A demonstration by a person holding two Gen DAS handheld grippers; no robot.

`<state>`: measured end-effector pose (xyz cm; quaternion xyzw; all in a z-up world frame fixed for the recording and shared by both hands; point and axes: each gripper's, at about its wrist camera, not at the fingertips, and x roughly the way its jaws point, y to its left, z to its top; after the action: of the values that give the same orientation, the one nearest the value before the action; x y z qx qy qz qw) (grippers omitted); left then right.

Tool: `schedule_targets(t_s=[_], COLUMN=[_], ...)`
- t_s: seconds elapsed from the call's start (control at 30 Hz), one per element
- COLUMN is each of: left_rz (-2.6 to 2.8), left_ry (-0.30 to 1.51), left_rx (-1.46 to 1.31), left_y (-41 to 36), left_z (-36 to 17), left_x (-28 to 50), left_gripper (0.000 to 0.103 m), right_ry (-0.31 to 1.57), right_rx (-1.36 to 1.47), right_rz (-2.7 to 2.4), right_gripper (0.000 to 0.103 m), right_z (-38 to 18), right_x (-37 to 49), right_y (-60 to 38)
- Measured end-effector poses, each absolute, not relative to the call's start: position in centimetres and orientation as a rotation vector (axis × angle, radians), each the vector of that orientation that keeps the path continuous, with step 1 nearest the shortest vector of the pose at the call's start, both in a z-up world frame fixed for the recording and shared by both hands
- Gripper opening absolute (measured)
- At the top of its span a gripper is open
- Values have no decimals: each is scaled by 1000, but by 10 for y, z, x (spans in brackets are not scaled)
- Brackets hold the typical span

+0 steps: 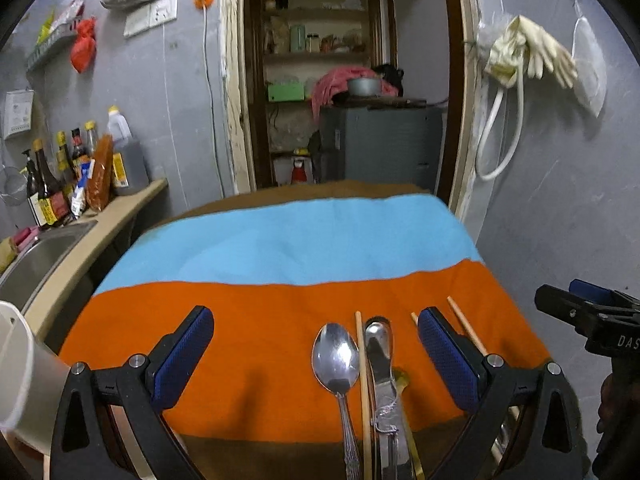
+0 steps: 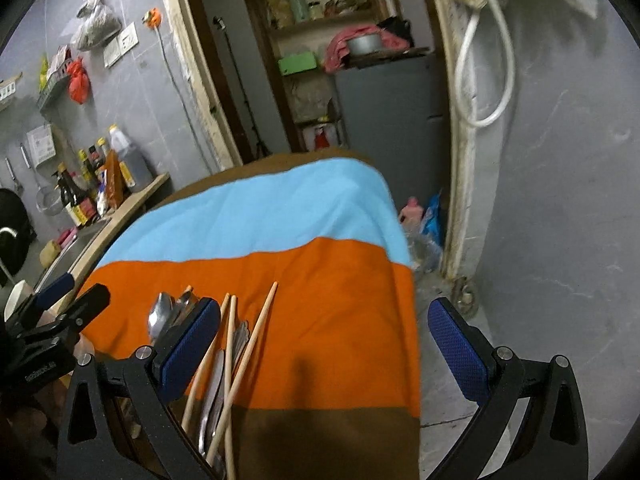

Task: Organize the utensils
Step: 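Lower both grippers toward the spoons and chopsticks on the cloth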

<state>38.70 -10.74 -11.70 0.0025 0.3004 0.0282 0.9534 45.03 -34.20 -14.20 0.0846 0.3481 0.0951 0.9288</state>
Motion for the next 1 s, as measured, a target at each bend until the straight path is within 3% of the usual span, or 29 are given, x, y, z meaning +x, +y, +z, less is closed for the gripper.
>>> schedule_targets(t_s=[0.13,0.2,0.27,0.5,0.6,0.67,0.83,1.0], left_rz=[63,61,52,2,-10,-17,-71,-129], left_ry=[668,694,736,846,843,843,860,897], left_rx=[-6,-31,-70,-193,-210,-214,-215,-228], left_y=[-105,-99,-92,-74,-71,-70,-74,-77], left_z=[-130,-135,-140,-160,-162,-164,-168,-172], left_x=[404,409,416,432,434,435,436,442], left_gripper=[102,99,94,69,63,53,35,25], right_ry=[777,803,818,865,875,892,911,944], right_rx=[255,296,299,294,280,276,266,265], right_rz=[264,297,319,406,428,437,467,507], right_gripper=[101,95,78,53,39,29,24,20], right_z=[-166,-176,-184,-196,-197,-199,-202,-207], right_x=[467,476,482,492,497,500,505,509], right_y=[-340,-338,-334,-316,-310,-307,-303,-300])
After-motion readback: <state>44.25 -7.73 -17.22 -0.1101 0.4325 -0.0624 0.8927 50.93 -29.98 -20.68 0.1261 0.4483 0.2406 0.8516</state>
